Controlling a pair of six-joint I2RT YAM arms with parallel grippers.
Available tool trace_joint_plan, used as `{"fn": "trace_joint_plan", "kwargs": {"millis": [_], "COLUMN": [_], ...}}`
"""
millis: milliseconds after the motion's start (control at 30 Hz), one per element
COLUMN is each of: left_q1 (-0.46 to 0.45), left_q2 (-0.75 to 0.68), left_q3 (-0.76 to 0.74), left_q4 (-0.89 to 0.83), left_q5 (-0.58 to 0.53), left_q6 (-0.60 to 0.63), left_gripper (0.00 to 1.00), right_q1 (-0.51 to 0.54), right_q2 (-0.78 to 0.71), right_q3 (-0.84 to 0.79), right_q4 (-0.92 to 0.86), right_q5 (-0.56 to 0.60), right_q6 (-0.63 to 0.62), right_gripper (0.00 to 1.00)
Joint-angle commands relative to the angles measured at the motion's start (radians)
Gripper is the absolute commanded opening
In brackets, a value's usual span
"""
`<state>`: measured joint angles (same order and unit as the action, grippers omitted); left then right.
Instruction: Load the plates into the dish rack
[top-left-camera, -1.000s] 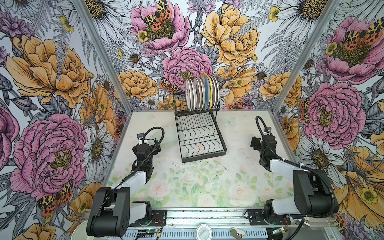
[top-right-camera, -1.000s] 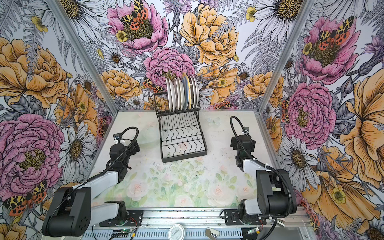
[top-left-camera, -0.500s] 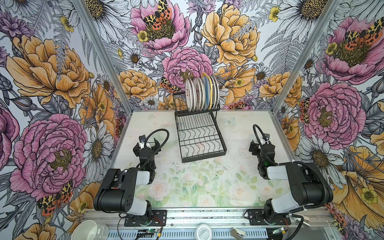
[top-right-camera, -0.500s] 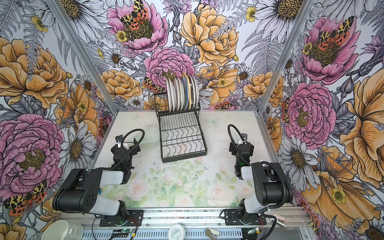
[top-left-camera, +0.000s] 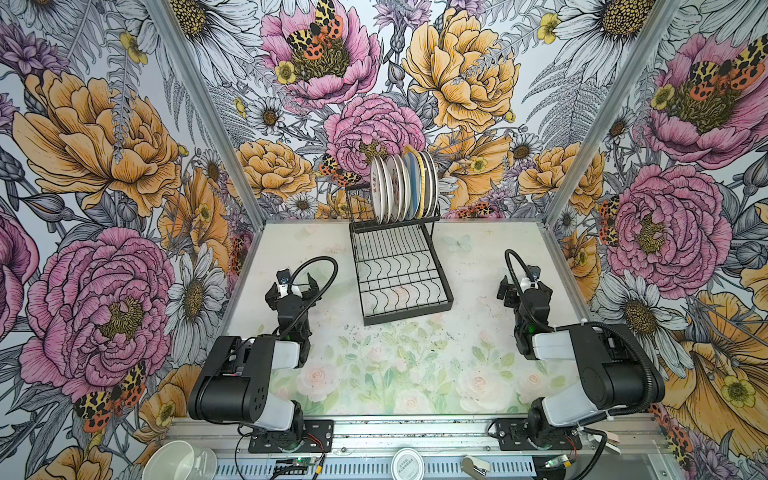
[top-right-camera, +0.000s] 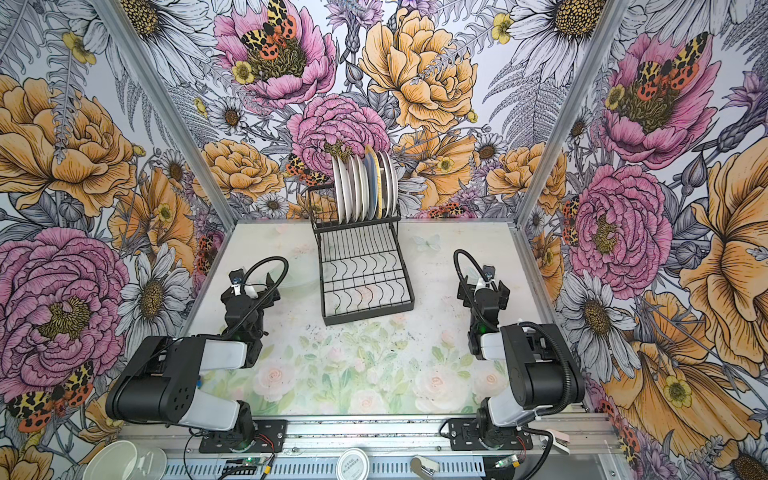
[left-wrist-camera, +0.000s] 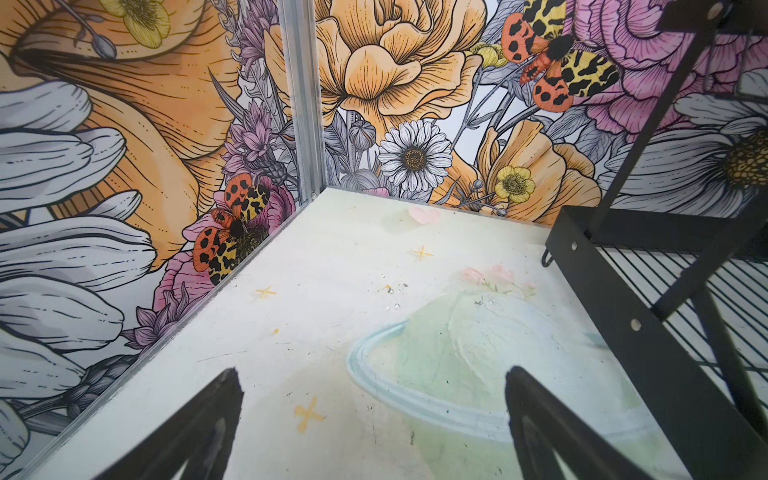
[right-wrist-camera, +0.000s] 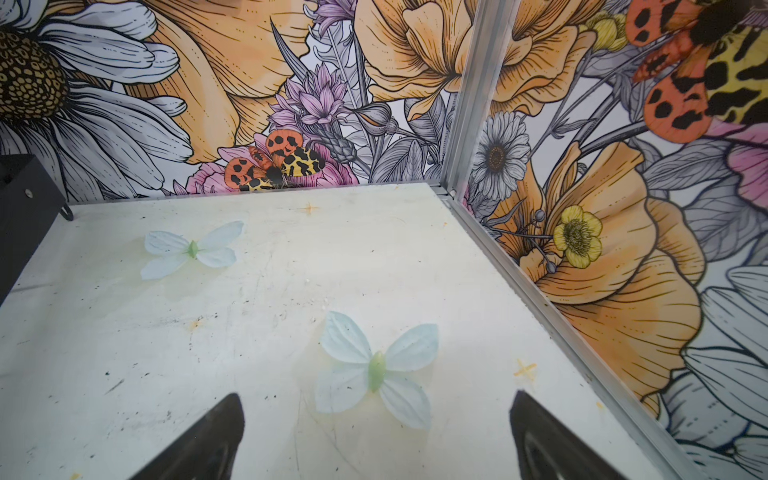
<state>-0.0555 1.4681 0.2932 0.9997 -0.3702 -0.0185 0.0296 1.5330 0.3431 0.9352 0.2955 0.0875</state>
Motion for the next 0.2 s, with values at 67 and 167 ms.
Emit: {"fn": "trace_joint_plan", "kwargs": {"millis": [67,167], "left_q1": [0.008,0.008], "left_q2": [0.005,0.006], "left_q3": [-0.003,-0.003], "left_q4": [0.042,0.04], "left_q5": [0.025,0.025], "left_q6": [0.01,0.011], "left_gripper": [0.99,0.99], "right_q1": [0.009,0.009], "right_q2": [0.007,0.005], "right_q3": [0.005,0.003], "right_q4": [0.027,0.031], "right_q5": [0.022,0.023], "right_q6": [0.001,-0.001], "right_gripper": [1.0,1.0]}}
